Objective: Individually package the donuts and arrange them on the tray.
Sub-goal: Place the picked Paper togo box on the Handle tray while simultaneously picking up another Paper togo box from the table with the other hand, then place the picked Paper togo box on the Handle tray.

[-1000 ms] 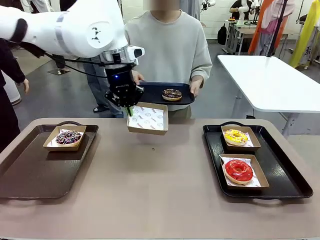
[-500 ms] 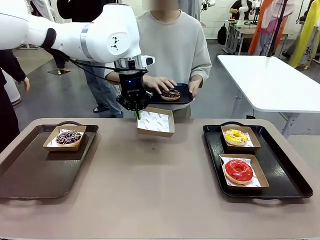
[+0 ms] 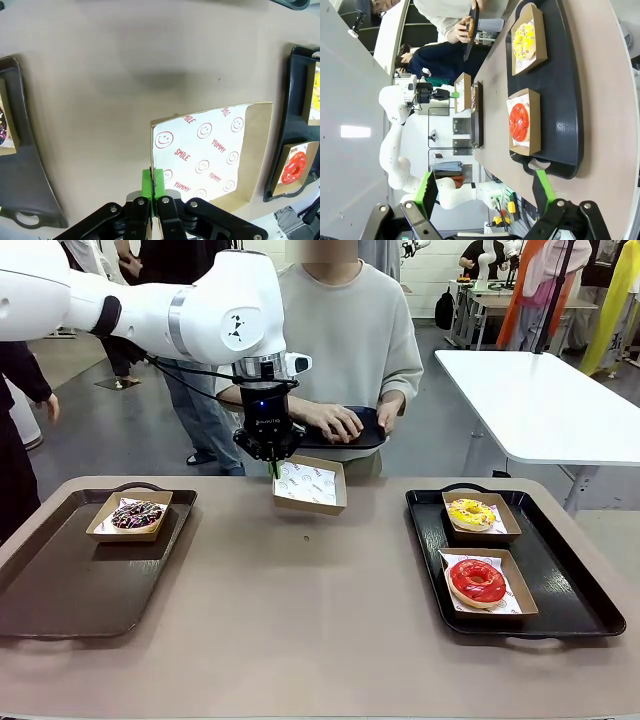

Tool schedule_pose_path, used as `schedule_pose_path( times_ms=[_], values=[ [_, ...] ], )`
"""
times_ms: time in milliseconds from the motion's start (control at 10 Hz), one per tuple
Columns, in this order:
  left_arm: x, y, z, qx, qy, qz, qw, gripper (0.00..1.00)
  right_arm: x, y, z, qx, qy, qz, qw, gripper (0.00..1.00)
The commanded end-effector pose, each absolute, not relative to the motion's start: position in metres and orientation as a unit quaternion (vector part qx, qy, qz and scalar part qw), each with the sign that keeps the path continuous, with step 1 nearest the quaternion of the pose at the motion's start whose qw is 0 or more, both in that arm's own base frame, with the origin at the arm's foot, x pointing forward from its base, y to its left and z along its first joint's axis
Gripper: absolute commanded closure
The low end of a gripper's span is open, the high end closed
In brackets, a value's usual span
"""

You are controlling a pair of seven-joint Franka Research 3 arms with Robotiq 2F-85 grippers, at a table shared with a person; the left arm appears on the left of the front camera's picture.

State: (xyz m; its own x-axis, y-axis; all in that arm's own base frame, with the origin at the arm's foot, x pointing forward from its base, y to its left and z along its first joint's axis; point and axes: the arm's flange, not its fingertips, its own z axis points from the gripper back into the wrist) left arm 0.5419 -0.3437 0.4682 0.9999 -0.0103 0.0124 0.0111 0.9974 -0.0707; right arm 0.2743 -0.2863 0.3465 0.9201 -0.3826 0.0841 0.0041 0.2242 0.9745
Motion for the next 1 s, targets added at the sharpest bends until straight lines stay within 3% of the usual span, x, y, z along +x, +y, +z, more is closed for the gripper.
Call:
schedule_pose_path(
  times_ms=[0, 900],
  values=[
    [0.5415, -0.3426, 0.4694, -0.042, -0.006, -0.003, 0.999, 1.0, 0.2722, -0.2848, 0.349, 0.61, -0.159, -0.125, 0.766, 0.0],
    [0.5415, -0.3426, 0.4694, -0.042, -0.006, -0.003, 0.999, 1.0, 0.2722, -0.2848, 0.349, 0.61, -0.159, -0.125, 0.766, 0.0]
  ],
)
